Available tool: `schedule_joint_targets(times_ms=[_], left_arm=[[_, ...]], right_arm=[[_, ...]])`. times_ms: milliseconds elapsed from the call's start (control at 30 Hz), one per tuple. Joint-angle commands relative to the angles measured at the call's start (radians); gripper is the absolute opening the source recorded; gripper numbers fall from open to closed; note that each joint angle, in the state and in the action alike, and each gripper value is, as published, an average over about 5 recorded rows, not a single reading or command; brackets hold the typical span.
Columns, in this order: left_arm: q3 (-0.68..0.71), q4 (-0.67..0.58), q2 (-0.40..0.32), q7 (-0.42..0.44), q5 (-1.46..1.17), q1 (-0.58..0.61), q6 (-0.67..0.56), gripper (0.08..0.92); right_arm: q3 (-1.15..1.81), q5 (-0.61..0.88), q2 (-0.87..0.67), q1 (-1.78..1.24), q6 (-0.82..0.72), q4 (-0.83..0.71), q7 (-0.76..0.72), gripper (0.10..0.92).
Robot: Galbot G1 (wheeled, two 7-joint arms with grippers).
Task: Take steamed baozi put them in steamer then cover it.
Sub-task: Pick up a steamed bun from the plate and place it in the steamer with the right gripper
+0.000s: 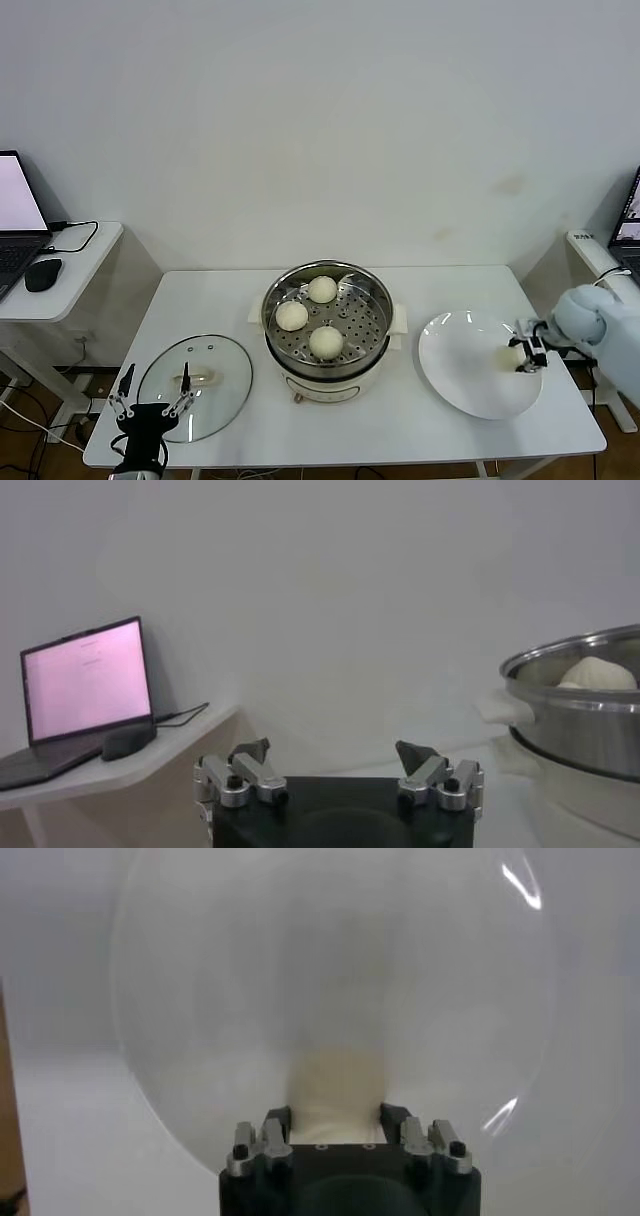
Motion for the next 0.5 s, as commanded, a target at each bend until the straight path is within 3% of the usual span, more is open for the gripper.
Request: schedule_joint_targets(times_ms=[33, 267, 500], left_arm=[[0.004, 0.001, 0.004, 0.001, 0.0, -0.008, 0.001, 0.823], [0.007, 0.0, 0.009, 0.0, -0.001, -0.015, 0.002, 0.823], [0.013, 0.003, 0.011, 0.001, -0.001, -0.026, 0.003, 0.823]], right_arm=[[-0.19, 0.166, -0.05, 0.343, -0.059, 0.109, -0.015, 0.555], [-0.448, 0.383, -0.001, 0.724, -0.156, 0.157, 0.017, 0.56], [-0.642, 0.56, 0.159, 0.945, -0.266, 0.231, 0.093, 0.567]])
